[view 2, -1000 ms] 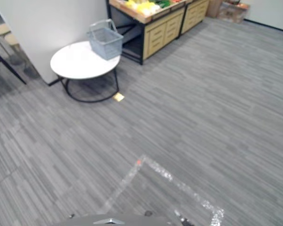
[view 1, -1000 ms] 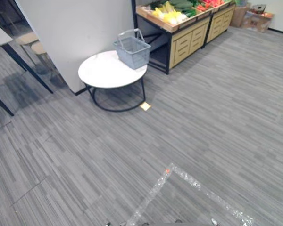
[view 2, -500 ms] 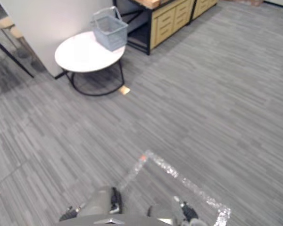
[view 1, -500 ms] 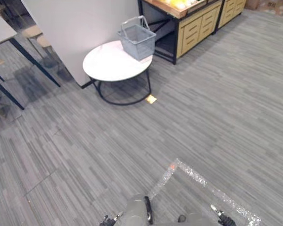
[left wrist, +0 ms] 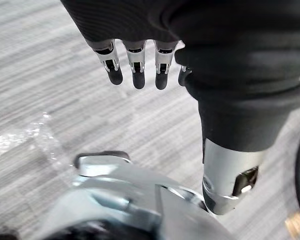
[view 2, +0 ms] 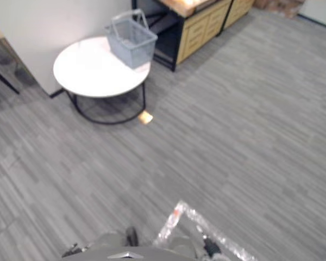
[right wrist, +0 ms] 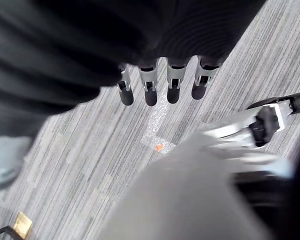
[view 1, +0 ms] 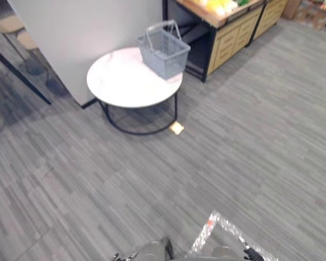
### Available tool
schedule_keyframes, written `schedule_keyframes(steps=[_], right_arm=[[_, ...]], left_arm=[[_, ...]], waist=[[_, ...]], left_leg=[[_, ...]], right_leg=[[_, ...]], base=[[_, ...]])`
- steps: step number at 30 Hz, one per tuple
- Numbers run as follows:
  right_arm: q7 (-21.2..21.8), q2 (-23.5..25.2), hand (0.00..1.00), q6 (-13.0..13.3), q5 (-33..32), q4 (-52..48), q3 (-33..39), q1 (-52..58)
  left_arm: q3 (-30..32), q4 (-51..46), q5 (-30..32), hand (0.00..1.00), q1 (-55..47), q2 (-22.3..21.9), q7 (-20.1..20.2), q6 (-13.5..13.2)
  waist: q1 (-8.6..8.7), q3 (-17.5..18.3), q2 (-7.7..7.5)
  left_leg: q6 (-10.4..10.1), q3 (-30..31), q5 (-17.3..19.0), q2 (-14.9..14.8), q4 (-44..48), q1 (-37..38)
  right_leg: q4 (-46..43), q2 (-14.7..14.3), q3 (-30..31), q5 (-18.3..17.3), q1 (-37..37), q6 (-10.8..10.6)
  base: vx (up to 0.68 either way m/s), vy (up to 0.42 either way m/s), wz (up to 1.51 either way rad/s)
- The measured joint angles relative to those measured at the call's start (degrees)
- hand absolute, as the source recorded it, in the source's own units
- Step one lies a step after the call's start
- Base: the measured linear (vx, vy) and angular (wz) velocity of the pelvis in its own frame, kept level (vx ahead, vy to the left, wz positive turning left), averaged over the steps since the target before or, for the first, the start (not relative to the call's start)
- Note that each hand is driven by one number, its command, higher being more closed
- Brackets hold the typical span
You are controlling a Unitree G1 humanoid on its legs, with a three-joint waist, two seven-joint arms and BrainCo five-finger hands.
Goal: Pick vegetable in the basket
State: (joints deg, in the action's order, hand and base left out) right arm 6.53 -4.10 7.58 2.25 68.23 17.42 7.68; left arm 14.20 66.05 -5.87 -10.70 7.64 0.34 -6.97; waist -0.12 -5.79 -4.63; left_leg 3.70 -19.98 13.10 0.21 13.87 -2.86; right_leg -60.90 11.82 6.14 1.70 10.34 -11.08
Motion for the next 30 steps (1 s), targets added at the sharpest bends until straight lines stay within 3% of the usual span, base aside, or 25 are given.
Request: schedule_keyframes(steps=[3,5,6,7,9,10,12,13,15,16,17,19,20,21,22,24,26,28,30], right_arm=[[0.2,-0.1,0.0,0.0,0.0,0.0,0.2,0.3],[0.2,-0.3,0.0,0.0,0.0,-0.3,0.2,0.2],[0.2,-0.3,0.0,0.0,0.0,-0.4,0.2,0.1],[0.2,-0.4,0.0,0.0,0.1,-1.0,0.2,0.1],[0.1,-0.6,0.0,0.0,0.1,-2.5,0.2,0.6],[0.0,-0.9,0.0,0.0,0.2,-2.9,0.0,0.4],[0.0,-1.2,0.0,0.0,0.6,-3.4,-1.2,0.4],[0.0,-1.8,0.0,0.0,1.7,-3.9,-2.0,0.6],[0.0,-2.4,0.0,0.1,2.4,-5.1,-2.6,0.3],[0.0,-2.5,0.0,0.2,2.4,-5.4,-2.7,-0.2],[0.0,-2.6,0.0,0.2,2.4,-5.4,-2.7,-0.2],[0.1,-3.1,0.0,0.0,2.6,-5.1,-2.7,0.2],[0.1,-3.5,0.0,0.0,2.9,-4.7,-2.8,-0.2],[0.1,-3.5,0.0,0.0,3.3,-4.6,-2.9,-0.3],[0.1,-3.8,0.0,0.0,4.0,-4.6,-3.5,-0.3],[-0.1,-4.0,0.0,-0.1,4.1,-4.3,-4.5,-0.4],[-0.4,-4.1,0.0,-0.4,4.1,-4.3,-5.6,-1.0],[-1.0,-4.9,0.0,-1.1,4.5,-2.4,-6.7,-1.9],[-1.4,-4.9,0.0,-1.7,4.5,-2.1,-6.8,-1.8]], left_arm=[[-2.2,0.0,-0.1,0.0,0.4,0.2,0.0,0.1],[-2.4,0.1,-0.2,0.0,1.5,0.0,-0.1,0.1],[-2.3,0.0,-0.2,0.0,1.8,-0.1,-0.1,0.1],[-1.5,0.0,-0.2,0.0,2.8,-0.7,-0.1,0.0],[-0.3,-0.2,-0.2,0.0,4.4,-2.2,-0.1,0.0],[0.0,-0.5,-0.2,0.0,4.8,-2.8,-0.1,0.0],[1.6,-0.9,-0.1,0.0,4.8,-3.4,-0.1,0.0],[2.8,-0.7,-0.1,0.0,4.7,-4.2,-0.1,0.0],[5.0,0.0,-0.1,0.0,5.2,-5.4,0.0,-0.1],[5.4,0.2,0.0,0.0,5.6,-6.4,0.0,0.0],[5.4,0.1,0.0,0.0,5.7,-6.8,0.0,0.0],[5.7,0.0,0.0,0.0,5.9,-8.5,0.1,-0.1],[6.2,-0.7,0.0,0.0,6.1,-9.4,0.4,-0.2],[6.3,-1.1,0.0,0.0,6.2,-9.5,0.5,-0.2],[6.4,-1.7,-0.1,0.0,6.2,-9.3,0.7,-0.2],[6.6,-3.2,-0.3,0.0,6.2,-9.0,0.9,-0.3],[7.0,-3.7,-0.3,0.0,6.1,-8.3,0.8,-0.4],[6.9,-4.8,-0.8,0.0,6.1,-8.2,0.9,-0.7],[6.9,-5.6,-0.9,0.0,6.1,-8.0,0.7,-1.3]], waist=[[0.21,-0.6,0.98],[1.41,-1.1,1.71],[1.61,-1.2,1.88],[1.85,-1.6,2.42],[1.89,-2.5,4.04],[1.84,-2.9,4.61],[1.83,-2.9,4.63],[1.94,-3.1,5.27],[1.37,-2.8,6.55],[1.89,-3.2,6.41],[2.11,-3.0,6.82],[2.17,-2.3,7.86],[2.16,-1.6,8.92],[2.23,-1.9,8.44],[2.19,-1.9,8.55],[1.49,-2.8,8.15],[0.87,-3.3,7.84],[-0.18,-3.3,7.87],[-1.05,-3.3,7.81]], left_leg=[[0.0,0.1,0.0,0.8,-6.1,9.4],[0.0,0.8,0.0,0.5,-8.9,14.3],[0.0,1.4,0.0,0.3,-9.3,15.1],[0.0,2.0,0.0,-0.3,-10.1,16.5],[-2.1,2.2,1.4,-2.0,-11.4,18.7],[-3.9,2.2,2.5,-2.9,-12.5,20.1],[-5.9,2.2,4.8,-4.2,-12.8,21.8],[-6.2,2.8,6.5,-5.7,-12.8,23.5],[-5.9,3.4,5.5,-7.4,-11.3,23.9],[-6.2,5.0,2.4,-8.5,-9.4,23.9],[-6.5,6.1,1.2,-9.1,-8.5,24.0],[-7.2,10.0,-2.2,-11.7,-2.5,22.4],[-10.8,14.8,-6.2,-14.0,9.6,16.9],[-12.4,17.0,-9.3,-14.7,15.4,13.9],[-14.1,20.0,-16.7,-15.7,26.9,8.1],[-13.4,18.8,-16.2,-17.1,42.0,1.6],[-12.3,15.6,-12.3,-16.6,48.9,-3.0],[-10.6,9.8,-6.2,-14.5,46.2,-10.1],[-8.9,5.0,-3.7,-13.0,33.1,-13.7]], right_leg=[[-5.7,0.1,-6.8,-4.5,5.9,6.1],[0.2,0.2,-13.5,-10.7,9.9,8.7],[3.0,0.1,-15.0,-11.1,10.6,9.4],[9.7,-0.1,-17.2,-11.2,11.8,9.6],[22.1,-0.5,-19.1,-10.3,13.1,9.0],[30.5,-0.5,-18.9,-9.2,14.0,7.5],[42.0,-0.2,-17.8,-5.5,14.7,7.5],[42.1,-0.8,-18.0,0.7,14.8,7.3],[35.5,-2.8,-17.9,-1.8,16.9,8.8],[30.7,-2.9,-18.4,-6.4,17.6,9.8],[29.5,-3.2,-18.7,-7.9,17.3,9.9],[29.0,-5.2,-19.9,-11.3,14.9,10.7],[30.8,-6.9,-21.4,-12.5,11.9,12.0],[31.7,-7.4,-21.8,-13.0,10.6,12.2],[34.0,-8.8,-22.4,-13.7,7.3,12.9],[37.3,-10.3,-22.1,-14.9,1.1,14.0],[41.6,-11.1,-21.5,-15.2,-5.8,14.4],[46.5,-10.9,-20.9,-15.1,-12.1,12.7],[50.0,-10.6,-20.2,-15.4,-16.5,11.5]], base=[[0.4,0.08,-0.07],[0.34,-0.014,0.14],[0.34,-0.086,0.35],[0.41,-0.141,0.45],[0.36,-0.158,0.45],[0.39,-0.212,0.3],[0.43,-0.259,0.21],[0.61,-0.384,0.01],[0.56,-0.386,-0.13],[0.37,-0.321,-0.03],[0.56,-0.466,0.03],[0.46,-0.336,0.05],[0.43,-0.288,0.09],[0.49,-0.295,0.11],[0.32,-0.152,0.05],[0.4,-0.153,-0.02],[0.38,-0.107,-0.08],[0.39,-0.028,-0.19],[0.39,0.034,-0.22]])
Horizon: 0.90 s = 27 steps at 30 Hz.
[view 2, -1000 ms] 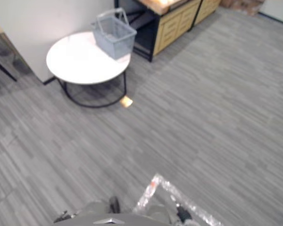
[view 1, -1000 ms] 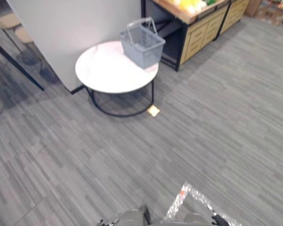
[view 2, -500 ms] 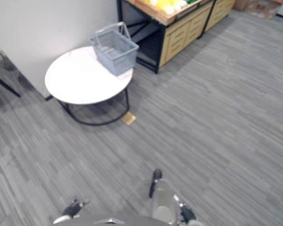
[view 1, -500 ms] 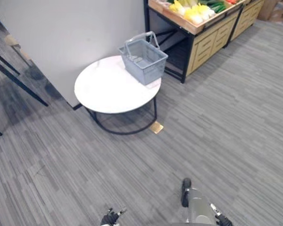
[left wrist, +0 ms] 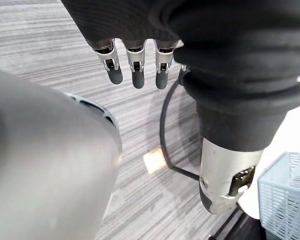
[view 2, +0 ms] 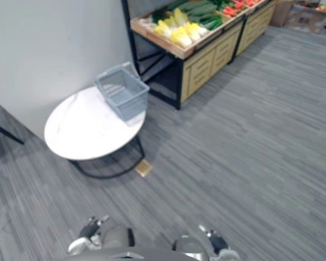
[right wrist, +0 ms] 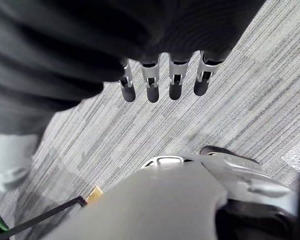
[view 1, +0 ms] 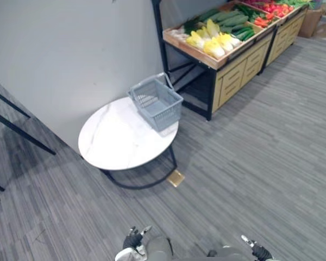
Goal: Pick vegetable in the basket
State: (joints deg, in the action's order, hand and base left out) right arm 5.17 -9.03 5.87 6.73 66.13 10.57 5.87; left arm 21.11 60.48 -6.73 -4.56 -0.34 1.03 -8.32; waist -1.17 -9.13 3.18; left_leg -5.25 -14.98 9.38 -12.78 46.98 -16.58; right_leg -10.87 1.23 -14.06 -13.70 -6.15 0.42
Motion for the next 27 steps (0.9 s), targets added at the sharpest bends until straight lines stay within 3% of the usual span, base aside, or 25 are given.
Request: schedule_keyframes(steps=[3,4,6,7,8,10,12,13,14,15,17,19,21,22,24,25,27], right_arm=[[-0.7,-0.2,0.0,-0.2,0.0,0.0,-1.1,0.3],[-1.0,-0.5,0.0,-0.2,0.0,-0.1,-2.9,0.4],[-1.0,-0.7,0.0,-0.2,0.0,-0.1,-4.1,0.6],[-0.8,-0.2,0.0,-0.1,0.0,-0.1,-3.9,0.8],[-0.7,0.5,0.0,0.0,0.0,0.0,-3.0,0.9],[0.0,1.2,0.0,0.5,0.0,0.1,-2.2,0.9],[0.7,1.8,0.0,0.8,0.0,0.6,-1.0,1.4],[1.1,2.1,0.0,0.8,0.0,0.6,0.3,1.8],[1.4,2.9,0.0,1.1,0.0,0.5,0.1,2.7],[1.5,3.0,0.0,1.2,0.0,0.5,0.1,3.0],[1.5,3.0,0.0,1.2,0.0,0.6,0.3,3.8],[1.5,3.2,0.0,1.2,0.1,0.6,0.8,3.9],[1.6,3.3,0.0,1.2,0.1,0.5,2.3,3.9],[1.6,3.3,0.0,1.2,0.1,0.5,2.5,3.9],[1.5,3.1,0.0,1.2,0.1,-0.1,2.5,4.0],[1.5,3.1,0.0,1.2,0.1,-0.2,2.5,4.0],[1.4,3.1,0.0,1.1,0.1,-0.3,1.8,4.3]], left_arm=[[0.0,-0.1,0.1,0.0,-0.1,-0.1,-0.9,0.0],[0.6,-0.1,0.1,0.0,-0.2,-0.1,-1.1,0.0],[1.0,-0.2,0.1,0.0,-0.3,0.1,-1.3,0.0],[1.1,0.0,0.2,0.0,-0.4,0.5,-1.4,0.0],[0.5,0.7,0.3,0.0,-0.3,1.4,-1.4,0.1],[-0.3,1.2,0.3,0.0,-0.2,2.8,-1.4,0.1],[-1.4,4.6,0.6,0.0,-0.5,5.2,-1.7,0.4],[-3.1,5.6,0.8,0.0,-2.0,6.3,-1.8,1.2],[-5.3,6.3,0.9,0.0,-2.7,8.1,-2.0,1.7],[-6.3,6.6,0.8,0.0,-2.8,8.5,-1.9,1.9],[-10.4,6.8,1.3,0.0,-2.8,9.2,-1.8,2.2],[-11.9,6.8,1.4,0.0,-2.5,9.0,-1.8,2.2],[-11.8,6.7,1.3,0.0,-2.0,8.5,-1.9,2.1],[-11.6,6.7,1.3,0.0,-1.9,8.3,-1.9,2.1],[-11.0,6.5,1.3,0.0,-1.5,7.5,-2.0,2.0],[-10.4,6.5,1.4,0.0,-1.5,7.3,-2.0,1.9],[-7.5,5.6,1.4,0.0,-2.3,6.5,-2.0,1.5]], waist=[[-0.59,0.0,-0.05],[-0.71,0.0,-0.06],[-0.91,0.3,-0.61],[-1.49,1.4,-2.21],[-1.25,2.8,-3.76],[-1.06,3.3,-4.64],[-1.02,3.5,-6.68],[-0.83,3.5,-6.9],[0.33,3.3,-8.43],[0.43,3.3,-8.86],[1.04,2.8,-7.99],[1.63,2.2,-6.72],[2.7,2.1,-5.98],[2.64,2.1,-5.76],[2.58,1.9,-4.67],[2.59,1.9,-4.61],[2.15,1.8,-4.83]], left_leg=[[1.7,-2.6,-3.1,3.6,-27.1,1.1],[2.1,-3.3,-6.5,4.3,-37.2,0.4],[2.4,-3.4,-10.7,4.5,-38.9,-0.9],[4.3,-3.7,-15.3,6.7,-37.5,-1.1],[9.1,-3.8,-15.6,9.6,-37.2,-0.9],[11.7,-4.9,-13.3,10.7,-33.7,-1.2],[11.6,-4.5,-10.5,12.5,-34.1,3.1],[10.0,-3.2,-5.9,13.4,-37.7,8.8],[10.0,-2.7,-4.4,15.1,-38.4,12.2],[9.9,-2.2,-3.8,15.8,-38.8,14.0],[9.5,0.3,-3.3,16.8,-42.3,21.4],[9.3,2.7,-2.7,16.8,-45.3,26.3],[9.2,6.2,-0.7,15.9,-45.6,29.2],[9.0,6.9,-0.1,15.5,-45.4,29.6],[7.4,10.8,2.7,12.9,-43.5,29.9],[6.7,11.7,3.5,12.3,-43.0,29.8],[3.9,15.0,7.2,10.2,-40.1,29.9]], right_leg=[[3.0,0.8,0.4,-1.0,-4.2,-1.6],[4.2,1.3,0.5,-2.4,-6.7,-3.2],[5.0,2.5,0.6,-4.1,-9.2,-5.4],[5.4,4.7,1.8,-4.8,-10.6,-6.7],[3.7,7.2,3.6,-4.2,-10.0,-7.3],[-2.9,9.0,10.1,-0.1,-7.0,-7.4],[-16.2,9.8,12.7,6.5,-3.1,-7.8],[-29.9,10.1,13.9,13.3,1.6,-9.3],[-42.3,11.4,14.6,15.4,5.9,-10.7],[-46.9,12.0,14.1,15.4,8.1,-10.8],[-54.4,12.2,10.5,12.8,13.2,-9.2],[-52.7,12.2,6.5,7.2,16.4,-6.6],[-41.6,12.1,3.1,3.0,19.6,-4.8],[-37.8,11.9,3.0,2.8,20.2,-4.6],[-19.8,9.8,6.2,3.9,20.9,-5.3],[-15.1,9.6,7.6,4.2,20.9,-5.8],[-3.8,9.8,13.7,7.9,20.6,-6.1]], base=[[0.45,0.121,-0.13],[0.53,0.209,-0.05],[0.53,0.236,-0.07],[0.66,0.279,0.05],[0.68,0.281,0.14],[0.79,0.354,0.18],[0.59,0.277,0.01],[0.52,0.227,0.18],[0.62,0.261,0.25],[0.5,0.165,0.44],[0.45,0.11,0.45],[0.47,0.042,0.61],[0.41,-0.061,0.75],[0.36,-0.128,0.74],[0.38,-0.2,0.8],[0.31,-0.205,0.73],[0.46,-0.403,0.76]])
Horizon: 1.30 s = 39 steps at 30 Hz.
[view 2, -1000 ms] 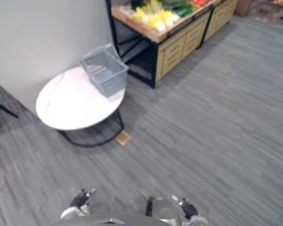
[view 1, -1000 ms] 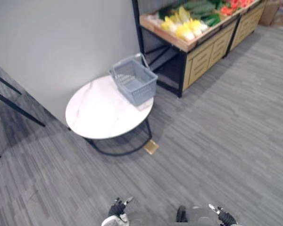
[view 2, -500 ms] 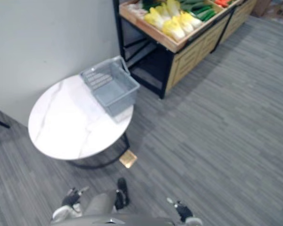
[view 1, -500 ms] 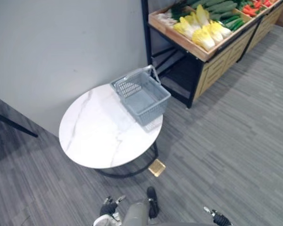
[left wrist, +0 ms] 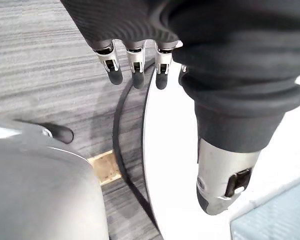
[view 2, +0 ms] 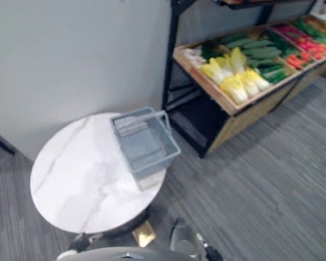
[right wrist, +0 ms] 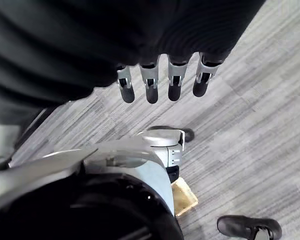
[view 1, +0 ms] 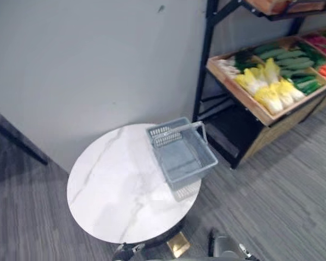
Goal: Pick vegetable in the basket
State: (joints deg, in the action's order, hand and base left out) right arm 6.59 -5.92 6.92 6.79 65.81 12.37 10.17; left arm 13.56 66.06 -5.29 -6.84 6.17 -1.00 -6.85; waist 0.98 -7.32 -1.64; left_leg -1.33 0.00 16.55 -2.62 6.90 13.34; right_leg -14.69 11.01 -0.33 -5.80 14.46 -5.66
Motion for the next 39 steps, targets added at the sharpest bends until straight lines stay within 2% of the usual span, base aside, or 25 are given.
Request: schedule_keyframes(steps=[2,3,4,7,9,10,11,12,13,15,17,18,20,21,24,27,29,30,31,34,39], right_arm=[[0.1,-0.4,0.0,-0.2,0.0,-0.2,-1.0,0.1],[0.2,-0.7,0.0,-0.4,0.0,-0.2,-1.6,0.2],[0.1,-1.6,0.0,-0.4,0.1,-0.1,-1.6,-0.1],[0.1,-2.8,0.0,-0.4,0.1,0.5,-1.7,-1.0],[0.1,-2.9,0.0,-0.3,0.0,0.6,-1.7,-1.3],[0.0,-3.1,0.0,-0.3,0.0,0.7,-1.6,-1.3],[-0.2,-3.1,0.0,-0.3,-0.3,0.9,-1.5,-1.3],[-0.2,-3.1,0.0,-0.3,-0.4,1.0,-1.4,-1.2],[-0.5,-3.3,0.0,-0.2,-0.9,1.0,-0.2,-1.2],[-1.9,-4.0,0.0,0.2,-2.0,0.9,2.3,-1.4],[-3.6,-4.7,0.0,1.0,-3.1,0.9,5.7,-1.6],[-4.1,-5.1,0.0,1.0,-3.4,1.1,8.5,-1.4],[-4.6,-6.2,0.0,0.9,-3.4,2.1,12.1,-1.5],[-4.6,-7.7,0.0,0.8,-3.4,2.8,16.6,-1.8],[-4.7,-11.2,0.0,0.7,-3.3,3.1,26.0,-2.8],[-4.5,-16.3,0.0,0.6,-2.8,2.8,32.3,-5.3],[-4.5,-19.1,0.0,0.6,-2.1,1.3,32.0,-6.9],[-4.6,-21.0,0.0,0.5,-2.1,-1.9,29.6,-7.7],[-4.7,-22.8,0.0,0.4,-1.2,-8.4,25.2,-8.0],[-4.7,-27.6,0.0,0.9,2.7,-25.9,15.4,-7.8],[-3.6,-32.8,0.0,2.6,7.0,-47.4,1.2,-9.6]], left_arm=[[1.7,-0.8,0.1,0.0,-0.8,-0.8,0.0,-0.1],[2.9,-0.6,0.2,0.0,-1.2,-1.2,0.0,-0.1],[3.9,-0.6,0.4,0.0,-1.3,-2.2,0.1,-0.2],[5.2,-0.2,0.4,0.0,-1.4,-3.6,0.1,-0.2],[5.8,0.0,0.3,0.0,-1.5,-3.8,0.0,-0.1],[6.1,0.0,-0.2,0.0,-1.5,-3.7,0.0,-0.1],[6.1,0.0,-0.4,0.0,-1.6,-3.1,-0.1,-0.2],[6.0,-0.1,-0.6,0.0,-1.7,-3.1,-0.1,-0.2],[5.9,-0.1,-0.9,0.0,-1.9,-3.2,-0.3,-0.4],[5.8,-0.1,-1.2,0.0,-2.1,-3.2,-0.8,-0.5],[5.6,0.1,-1.2,0.0,-2.5,-3.2,-2.0,-0.5],[5.4,0.1,-1.2,0.0,-2.6,-3.3,-2.6,-0.5],[5.4,0.2,-0.8,0.0,-2.6,-3.3,-2.6,-0.4],[5.2,0.3,-0.6,0.0,-2.5,-3.3,-2.6,-0.4],[4.8,1.1,-0.3,0.0,-2.4,-3.0,-2.0,-0.4],[4.5,1.5,1.7,0.0,-2.6,-2.0,-0.7,-0.4],[3.8,1.8,2.0,0.0,-3.2,-1.3,-0.2,-0.4],[2.8,1.8,2.1,0.0,-4.0,-0.9,0.2,-0.3],[1.5,1.9,2.1,0.0,-4.7,-0.7,0.4,-0.3],[-1.7,2.1,2.1,0.0,-5.2,-0.5,1.3,-0.2],[-4.8,1.6,2.1,0.0,-4.7,0.9,1.9,-0.2]], waist=[[-0.19,0.0,0.2],[0.01,0.3,0.71],[0.01,0.5,2.15],[-0.2,1.0,3.47],[-0.31,0.8,3.6],[-0.51,0.5,3.14],[-0.73,0.1,2.44],[-0.76,0.0,2.36],[-0.54,0.0,2.42],[0.19,0.0,2.43],[0.59,0.1,2.5],[0.49,0.1,2.72],[0.5,0.4,2.93],[0.55,0.9,3.85],[0.66,1.1,4.02],[0.79,1.1,3.8],[0.89,1.4,3.48],[1.16,2.1,3.27],[1.93,2.6,3.41],[2.44,3.0,4.11],[2.26,3.4,3.36]], left_leg=[[-1.8,1.7,2.4,-1.8,1.6,0.3],[-2.2,2.6,2.5,-3.2,1.8,0.8],[-3.0,2.6,0.6,-5.1,2.6,0.5],[-4.1,5.2,-5.3,-7.7,6.9,-2.6],[-5.4,7.2,-8.9,-8.7,12.5,-5.7],[-7.1,7.1,-12.5,-9.0,16.9,-7.7],[-7.9,5.1,-15.2,-9.5,20.7,-9.2],[-7.9,2.9,-15.3,-10.4,21.7,-9.6],[-7.6,-2.5,-15.2,-11.3,22.1,-10.8],[-6.5,-9.9,-14.6,-11.1,18.0,-12.1],[-5.4,-13.6,-15.3,-10.2,8.1,-12.3],[-5.5,-13.6,-16.6,-9.7,3.4,-12.3],[-5.6,-13.0,-16.6,-8.8,-0.8,-11.6],[-5.8,-13.2,-16.5,-8.3,-4.1,-11.1],[-6.1,-13.5,-16.3,-6.4,-7.9,-10.5],[-5.9,-14.1,-16.3,-4.7,-10.6,-8.8],[-5.8,-15.1,-16.3,-4.3,-11.2,-8.1],[-5.7,-15.9,-16.3,-4.1,-11.8,-8.2],[-5.7,-16.9,-16.3,-4.1,-12.0,-8.2],[-5.8,-18.8,-16.2,-4.1,-12.3,-8.3],[-5.9,-19.6,-16.2,-5.0,-12.3,-8.4]], right_leg=[[0.3,-0.2,0.4,5.3,-0.6,-2.8],[-2.3,-0.9,-1.3,5.3,-0.6,-2.8],[-5.1,-1.5,-4.3,2.2,-0.7,-1.2],[-6.4,-2.4,-9.6,-0.5,-3.2,1.6],[-5.0,-3.0,-12.1,-1.4,-6.2,3.0],[-3.5,-3.1,-13.8,-1.9,-8.9,3.7],[-1.4,-2.7,-15.5,-2.1,-12.0,4.1],[-0.4,-2.6,-16.3,-2.1,-13.3,4.2],[1.2,-2.3,-18.0,-2.2,-15.0,4.4],[3.0,-1.8,-19.7,-2.3,-16.3,4.3],[4.0,-2.0,-21.3,-2.3,-16.2,3.5],[4.0,-2.3,-21.5,-2.2,-15.7,2.9],[5.2,-2.4,-21.8,-1.6,-15.4,1.9],[6.4,-2.5,-21.7,-0.3,-14.7,1.1],[8.8,-1.9,-21.3,2.5,-14.7,0.2],[9.0,-0.9,-19.7,3.2,-14.6,-0.7],[9.0,-0.9,-18.2,3.3,-14.3,-0.9],[9.0,-1.0,-17.3,3.4,-13.3,-1.0],[8.8,-1.1,-16.0,3.4,-12.4,-1.1],[8.5,-1.7,-13.8,3.6,-10.6,-1.0],[8.6,-3.0,-12.9,3.7,-9.8,-0.7]], base=[[0.39,-0.394,0.65],[0.34,-0.371,0.76],[0.57,-0.632,0.87],[0.38,-0.433,0.73],[0.31,-0.37,0.67],[0.2,-0.282,0.63],[0.17,-0.269,0.6],[0.12,-0.236,0.6],[0.07,-0.18,0.53],[0.03,-0.105,0.53],[0.0,0.018,0.38],[0.02,0.093,0.29],[0.05,0.124,0.22],[0.05,0.132,0.16],[0.02,0.165,0.01],[0.01,0.14,-0.15],[-0.01,0.07,-0.3],[0.0,0.027,-0.36],[0.0,0.027,-0.39],[0.01,0.002,-0.4],[0.03,-0.033,-0.14]])
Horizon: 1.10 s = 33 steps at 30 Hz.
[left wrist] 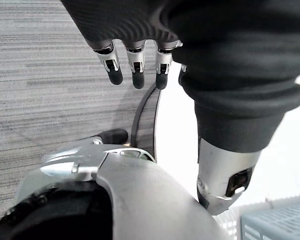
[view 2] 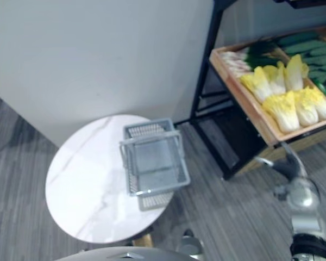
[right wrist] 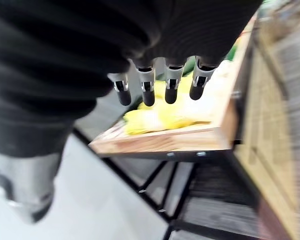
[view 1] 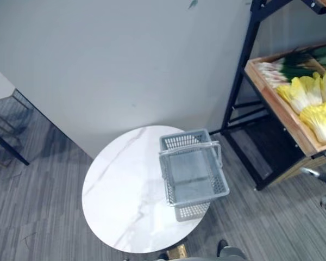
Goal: Pick vegetable in the basket
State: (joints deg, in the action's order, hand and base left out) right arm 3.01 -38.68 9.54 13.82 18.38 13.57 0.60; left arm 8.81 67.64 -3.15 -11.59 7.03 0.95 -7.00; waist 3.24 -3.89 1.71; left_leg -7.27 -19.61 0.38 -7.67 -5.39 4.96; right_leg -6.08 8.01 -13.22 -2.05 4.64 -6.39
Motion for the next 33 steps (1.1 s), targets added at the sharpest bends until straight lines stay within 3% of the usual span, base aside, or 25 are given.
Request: schedule_keyframes(steps=[1,5,11,19,23,29,33], right_arm=[[0.1,-0.1,0.0,0.1,0.1,-0.7,-0.7,-0.2],[3.9,-0.6,0.0,4.0,2.1,-13.4,-16.6,-6.4],[5.1,-0.4,0.0,4.9,1.9,-13.3,-26.9,-16.9],[5.0,6.8,0.0,2.2,1.9,2.2,-35.0,-28.5],[3.5,11.0,0.0,0.2,2.3,12.9,-36.8,-36.1],[3.2,13.4,0.0,-1.8,4.4,22.7,-37.2,-44.6],[1.2,15.4,0.0,-2.2,6.7,26.7,-37.1,-47.2]], left_arm=[[0.0,0.0,0.0,0.0,0.0,0.0,0.0,0.0],[-0.1,-0.7,0.5,0.0,0.3,0.2,0.8,0.0],[0.0,-1.9,1.8,0.0,0.6,0.8,0.4,0.0],[-0.1,-2.4,1.7,0.0,1.4,0.5,-0.3,0.0],[-0.1,-2.4,1.6,0.0,2.8,0.5,-0.7,0.0],[-0.5,-2.8,0.9,0.0,5.4,0.5,-1.2,0.0],[-0.6,-3.2,-1.4,0.0,5.6,0.5,-2.5,-0.1]], waist=[[-0.01,0.0,-0.03],[-0.58,0.3,-0.74],[-3.02,0.7,-2.29],[-5.36,0.1,-2.59],[-5.99,-3.2,-2.62],[-8.01,-7.4,-2.36],[-8.4,-9.0,-2.45]], left_leg=[[0.0,0.0,0.0,0.0,0.0,0.0],[0.0,0.5,0.0,0.3,0.0,-0.4],[0.1,1.8,-0.1,0.3,0.0,-0.9],[0.2,4.9,-1.0,0.3,0.0,-2.8],[0.4,6.0,-1.7,0.3,0.0,-4.2],[0.6,7.4,-3.3,0.3,0.0,-7.6],[0.6,8.0,-3.4,0.4,0.0,-8.0]], right_leg=[[0.0,0.0,0.0,0.0,0.0,0.0],[0.2,0.3,-0.3,0.4,0.0,0.2],[1.3,0.3,-1.3,1.0,-0.4,0.4],[2.3,0.3,-3.9,1.2,-0.9,0.5],[2.7,0.3,-4.5,2.0,-0.3,0.9],[3.0,0.2,-5.5,3.0,2.3,1.5],[3.1,0.3,-5.6,3.0,2.3,1.5]], base=[[0.04,-0.018,-0.03],[0.03,0.003,0.05],[0.03,-0.006,0.12],[0.01,-0.014,0.17],[-0.04,-0.011,0.1],[-0.03,-0.015,0.11],[0.01,-0.002,0.08]])
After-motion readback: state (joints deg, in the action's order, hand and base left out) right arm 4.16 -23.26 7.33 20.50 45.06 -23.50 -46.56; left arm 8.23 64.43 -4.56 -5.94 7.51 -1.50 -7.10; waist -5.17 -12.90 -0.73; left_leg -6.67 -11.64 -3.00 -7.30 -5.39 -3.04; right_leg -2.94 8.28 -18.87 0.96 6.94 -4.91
